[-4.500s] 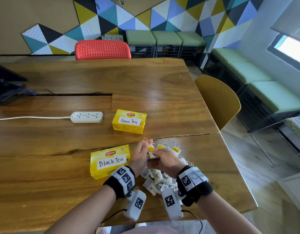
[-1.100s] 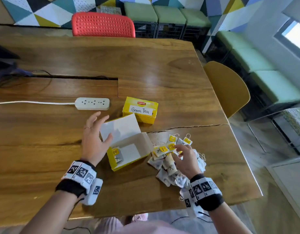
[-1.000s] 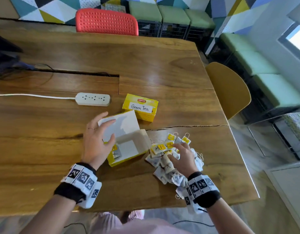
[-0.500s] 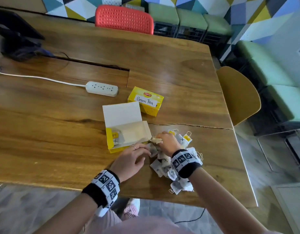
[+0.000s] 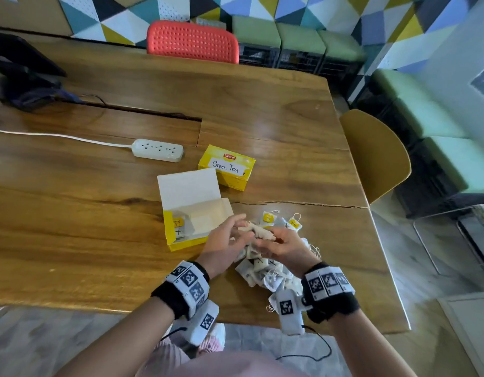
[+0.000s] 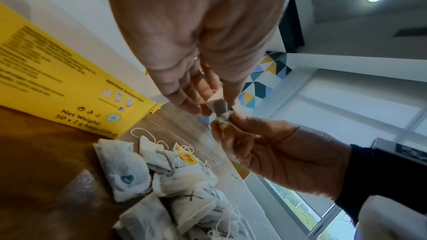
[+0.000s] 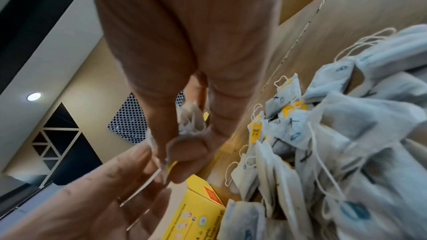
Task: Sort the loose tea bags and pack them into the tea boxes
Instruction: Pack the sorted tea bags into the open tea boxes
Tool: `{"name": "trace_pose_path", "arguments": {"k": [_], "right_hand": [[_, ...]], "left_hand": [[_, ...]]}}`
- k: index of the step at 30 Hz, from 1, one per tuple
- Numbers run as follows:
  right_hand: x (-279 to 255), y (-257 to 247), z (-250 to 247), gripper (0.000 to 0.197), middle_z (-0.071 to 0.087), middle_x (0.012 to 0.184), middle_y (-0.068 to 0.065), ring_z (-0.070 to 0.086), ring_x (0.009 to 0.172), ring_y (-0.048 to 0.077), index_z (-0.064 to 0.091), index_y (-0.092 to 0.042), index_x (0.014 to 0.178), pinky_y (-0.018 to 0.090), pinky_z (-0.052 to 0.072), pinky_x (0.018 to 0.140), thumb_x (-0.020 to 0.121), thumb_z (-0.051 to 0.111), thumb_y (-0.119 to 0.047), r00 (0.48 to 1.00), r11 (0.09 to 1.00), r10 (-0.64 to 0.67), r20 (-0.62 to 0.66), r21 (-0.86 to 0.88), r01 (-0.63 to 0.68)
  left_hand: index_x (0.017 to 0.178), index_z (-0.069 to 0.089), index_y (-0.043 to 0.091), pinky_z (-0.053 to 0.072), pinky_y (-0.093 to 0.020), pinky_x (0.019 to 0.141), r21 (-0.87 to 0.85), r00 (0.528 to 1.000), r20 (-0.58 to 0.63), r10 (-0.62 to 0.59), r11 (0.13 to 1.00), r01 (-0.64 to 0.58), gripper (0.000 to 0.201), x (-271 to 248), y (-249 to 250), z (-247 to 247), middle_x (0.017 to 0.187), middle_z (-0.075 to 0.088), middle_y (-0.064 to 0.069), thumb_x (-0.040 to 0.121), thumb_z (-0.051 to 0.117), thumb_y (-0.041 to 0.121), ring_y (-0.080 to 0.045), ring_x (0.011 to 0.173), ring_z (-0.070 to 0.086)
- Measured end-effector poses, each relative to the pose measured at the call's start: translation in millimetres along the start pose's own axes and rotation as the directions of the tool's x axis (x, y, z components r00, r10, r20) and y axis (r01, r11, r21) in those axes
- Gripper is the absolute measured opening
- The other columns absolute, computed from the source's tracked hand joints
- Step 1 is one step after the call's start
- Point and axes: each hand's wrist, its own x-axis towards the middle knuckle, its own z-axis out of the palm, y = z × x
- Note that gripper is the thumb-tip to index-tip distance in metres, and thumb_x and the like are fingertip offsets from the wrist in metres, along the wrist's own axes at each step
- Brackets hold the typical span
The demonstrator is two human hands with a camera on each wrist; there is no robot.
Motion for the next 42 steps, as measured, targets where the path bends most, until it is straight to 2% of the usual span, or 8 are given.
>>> {"name": "trace_pose_path", "arguments": {"k": [4, 12, 15, 20, 25, 29, 34, 42], "right_hand": [[-4.8, 2.7, -2.1, 0.027, 0.065, 0.086, 0.026, 0.057, 0.083, 0.03, 0.067, 0.004, 0.099, 0.034, 0.047, 0.074, 0.079, 0.076, -0.011, 0.997, 0.997, 0.004, -0.073, 0.072, 0.001], [-11.3, 3.1, -7.4, 0.022, 0.072, 0.089, 0.021, 0.066, 0.078, 0.026, 0.073, -0.009, 0.091, 0.045, 0.055, 0.08, 0.074, 0.077, 0.004, 0.955, 0.997, -0.077, -0.286, -0.049, 0.065], [-9.0, 4.9, -3.7, 0.033, 0.075, 0.081, 0.001, 0.071, 0.077, 0.017, 0.073, -0.024, 0.083, 0.036, 0.059, 0.077, 0.074, 0.076, 0.007, 0.946, 0.982, -0.135, -0.293, -0.168, 0.088], [-11.8, -1.1, -2.5, 0.027, 0.072, 0.076, -0.008, 0.069, 0.07, 0.003, 0.073, -0.013, 0.087, 0.017, 0.054, 0.068, 0.071, 0.077, 0.009, 0.98, 0.983, -0.08, -0.181, -0.179, 0.048], [-17.3, -2.3, -21.0, 0.011, 0.069, 0.083, 0.014, 0.06, 0.074, 0.02, 0.073, 0.0, 0.089, 0.027, 0.051, 0.073, 0.08, 0.075, -0.006, 0.982, 1.0, -0.014, -0.187, -0.011, 0.012], [-18.2, -8.6, -27.2, 0.003, 0.06, 0.076, 0.009, 0.06, 0.065, 0.011, 0.063, 0.0, 0.085, 0.017, 0.053, 0.062, 0.086, 0.066, 0.0, 0.95, 0.924, 0.146, -0.276, 0.382, -0.031], [-15.4, -19.6, -13.4, 0.014, 0.065, 0.085, 0.012, 0.065, 0.083, 0.02, 0.057, -0.005, 0.083, 0.027, 0.057, 0.08, 0.087, 0.059, 0.008, 0.949, 0.809, 0.183, -0.259, 0.587, 0.004], [-4.8, -30.0, -6.0, 0.025, 0.071, 0.085, -0.002, 0.065, 0.081, 0.011, 0.073, -0.017, 0.077, 0.026, 0.052, 0.078, 0.082, 0.067, 0.006, 0.922, 0.966, -0.249, -0.295, -0.014, 0.257]], "left_hand": [[0.093, 0.069, 0.019, 0.044, -0.008, 0.07, 0.046, 0.993, -0.071, 0.097, 0.994, -0.094, 0.012, 4.2, 1.0, 3.9, 0.079, 0.062, 0.016, 0.082, 0.074, 0.021, 0.003, 0.075, 0.058], [0.083, 0.073, 0.018, 0.055, -0.034, 0.082, -0.026, 0.985, 0.051, -0.167, 0.985, 0.169, 0.007, 7.3, 4.5, -2.5, 0.1, 0.071, 0.002, 0.087, 0.068, 0.014, -0.018, 0.089, 0.07], [0.092, 0.067, 0.007, 0.054, -0.031, 0.07, -0.311, 0.898, 0.191, -0.395, 0.844, 0.437, 0.015, 5.9, 13.6, 1.1, 0.098, 0.067, -0.008, 0.094, 0.056, 0.018, -0.025, 0.079, 0.071], [0.093, 0.064, 0.004, 0.057, -0.047, 0.083, -0.228, 0.944, 0.114, -0.309, 0.917, 0.328, 0.019, 1.8, 10.9, 3.2, 0.085, 0.071, -0.014, 0.078, 0.076, 0.008, -0.029, 0.076, 0.07], [0.105, 0.06, 0.008, 0.057, -0.046, 0.082, -0.199, 0.959, 0.059, -0.278, 0.938, 0.284, 0.03, 2.5, 7.8, -5.4, 0.092, 0.07, -0.02, 0.079, 0.075, 0.008, -0.026, 0.076, 0.066], [0.11, 0.058, 0.013, 0.057, -0.045, 0.084, -0.174, 0.959, 0.011, -0.284, 0.944, 0.282, 0.029, 3.4, 4.4, -7.3, 0.085, 0.07, -0.012, 0.084, 0.071, 0.009, -0.022, 0.071, 0.067], [0.105, 0.06, 0.025, 0.058, -0.044, 0.082, -0.137, 0.958, 0.039, -0.284, 0.948, 0.286, 0.025, 5.5, 7.6, 2.0, 0.093, 0.062, -0.016, 0.087, 0.067, 0.011, -0.029, 0.087, 0.068], [0.1, 0.065, 0.005, 0.059, -0.03, 0.077, -0.346, 0.925, 0.179, -0.334, 0.859, 0.377, 0.012, 11.6, 18.8, 0.7, 0.087, 0.064, -0.014, 0.093, 0.056, 0.001, -0.016, 0.068, 0.066]]}}
